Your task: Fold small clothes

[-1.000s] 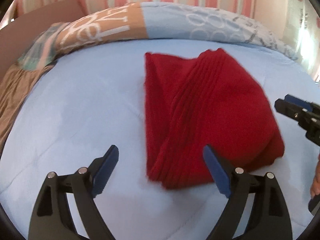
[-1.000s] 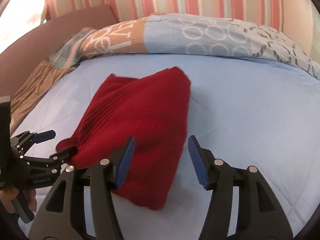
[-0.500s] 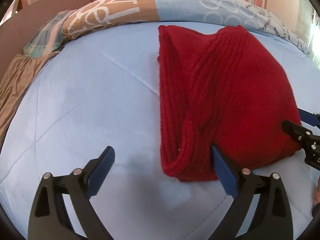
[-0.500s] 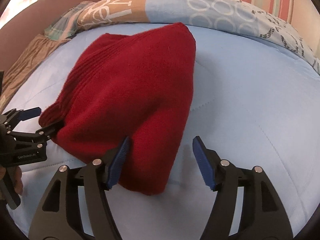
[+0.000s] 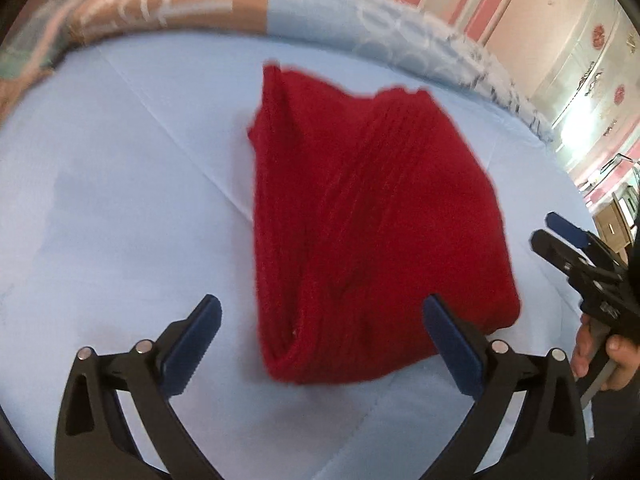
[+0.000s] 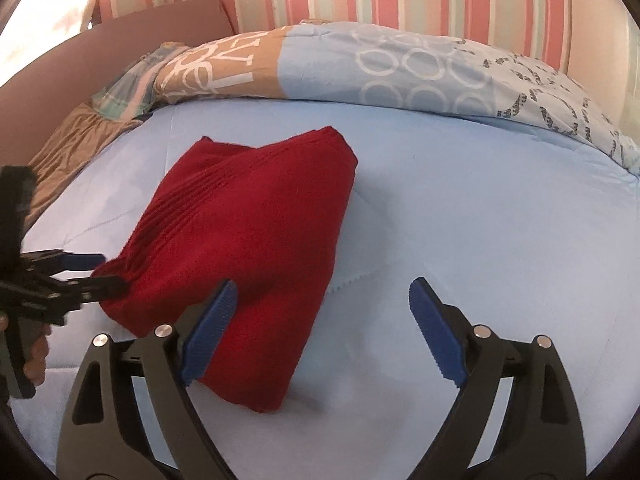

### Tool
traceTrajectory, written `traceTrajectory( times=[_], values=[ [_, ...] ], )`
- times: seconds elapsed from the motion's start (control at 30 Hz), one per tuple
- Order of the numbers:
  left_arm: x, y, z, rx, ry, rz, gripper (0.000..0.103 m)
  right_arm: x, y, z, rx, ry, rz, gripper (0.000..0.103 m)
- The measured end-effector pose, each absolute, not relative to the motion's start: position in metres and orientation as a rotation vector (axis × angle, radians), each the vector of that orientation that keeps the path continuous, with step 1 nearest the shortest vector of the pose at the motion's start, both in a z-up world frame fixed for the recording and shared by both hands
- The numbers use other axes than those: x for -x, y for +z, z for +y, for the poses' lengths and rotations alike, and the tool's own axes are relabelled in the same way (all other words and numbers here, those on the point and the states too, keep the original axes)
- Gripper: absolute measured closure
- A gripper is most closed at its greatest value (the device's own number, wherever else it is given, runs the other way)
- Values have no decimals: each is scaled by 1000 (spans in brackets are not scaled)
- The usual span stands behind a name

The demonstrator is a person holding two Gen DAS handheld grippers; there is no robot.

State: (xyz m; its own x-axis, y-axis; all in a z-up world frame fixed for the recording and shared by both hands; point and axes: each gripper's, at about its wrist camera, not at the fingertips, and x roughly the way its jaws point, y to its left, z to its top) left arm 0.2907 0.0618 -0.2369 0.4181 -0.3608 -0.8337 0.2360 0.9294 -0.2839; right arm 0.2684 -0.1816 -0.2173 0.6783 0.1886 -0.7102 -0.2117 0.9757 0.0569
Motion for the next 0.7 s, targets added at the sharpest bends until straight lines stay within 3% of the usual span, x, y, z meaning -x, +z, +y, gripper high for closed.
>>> traceTrajectory(
  times=[0.23, 0.3, 0.5, 0.7],
  values=[
    [-299, -261, 46, 168, -453, 1133, 5, -283, -237, -181, -41, 257, 862, 15],
    [-299, -258, 40, 137, -480, 1126, 26, -293, -242, -183, -110, 280, 892, 15],
    [-298, -250, 27, 41, -442, 1126, 41, -329, -261, -181, -290, 354, 1009, 18],
    [-306, -259, 35, 106, -444, 1135, 43, -344, -281, -185, -464, 383, 1098, 21]
  ],
)
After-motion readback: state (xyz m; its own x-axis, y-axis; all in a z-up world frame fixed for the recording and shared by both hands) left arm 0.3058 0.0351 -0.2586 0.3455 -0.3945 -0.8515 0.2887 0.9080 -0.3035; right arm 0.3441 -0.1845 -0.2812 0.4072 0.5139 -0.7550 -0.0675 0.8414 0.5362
